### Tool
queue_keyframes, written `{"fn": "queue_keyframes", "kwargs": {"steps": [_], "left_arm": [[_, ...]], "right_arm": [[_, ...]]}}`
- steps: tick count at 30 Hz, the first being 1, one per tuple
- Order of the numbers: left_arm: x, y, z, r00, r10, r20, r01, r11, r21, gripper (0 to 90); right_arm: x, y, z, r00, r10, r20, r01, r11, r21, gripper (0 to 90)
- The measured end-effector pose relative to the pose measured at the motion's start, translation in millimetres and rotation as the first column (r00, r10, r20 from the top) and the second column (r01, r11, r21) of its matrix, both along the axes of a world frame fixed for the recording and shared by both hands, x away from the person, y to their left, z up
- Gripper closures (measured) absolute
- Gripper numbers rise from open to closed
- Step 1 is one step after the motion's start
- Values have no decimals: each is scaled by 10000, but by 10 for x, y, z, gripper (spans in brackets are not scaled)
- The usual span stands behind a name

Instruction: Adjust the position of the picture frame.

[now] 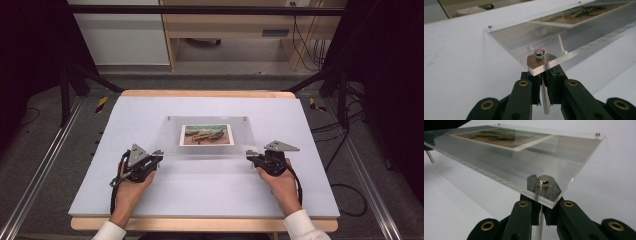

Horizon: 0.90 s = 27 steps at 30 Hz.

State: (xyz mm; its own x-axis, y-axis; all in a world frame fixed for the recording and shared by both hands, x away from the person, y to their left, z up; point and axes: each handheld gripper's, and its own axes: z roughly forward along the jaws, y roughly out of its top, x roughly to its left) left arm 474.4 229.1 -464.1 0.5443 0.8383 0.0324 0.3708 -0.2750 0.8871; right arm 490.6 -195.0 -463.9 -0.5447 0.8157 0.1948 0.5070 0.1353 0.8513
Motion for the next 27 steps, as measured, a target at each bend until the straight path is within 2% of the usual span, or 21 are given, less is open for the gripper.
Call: {"fn": "queue_keyframes", "kwargs": {"steps": [1,5,19,27], "left_arm": [[-5,2,-19,9999,-27,-166,28,10000,89,816],[-10,-3,-40,9995,11,-313,-5,9998,179,819],[-7,-4,-89,9985,-15,-553,27,9998,211,824],[-1,1,-106,9976,-71,-687,94,9994,327,825]], "right_arm": [[-5,3,-23,10000,67,-72,-68,9999,-126,847],[-10,10,-46,9996,106,-269,-113,9996,-269,846],[-16,26,-83,9982,128,-588,-162,9981,-586,846],[-14,27,-100,9981,207,-584,-251,9968,-761,846]]}}
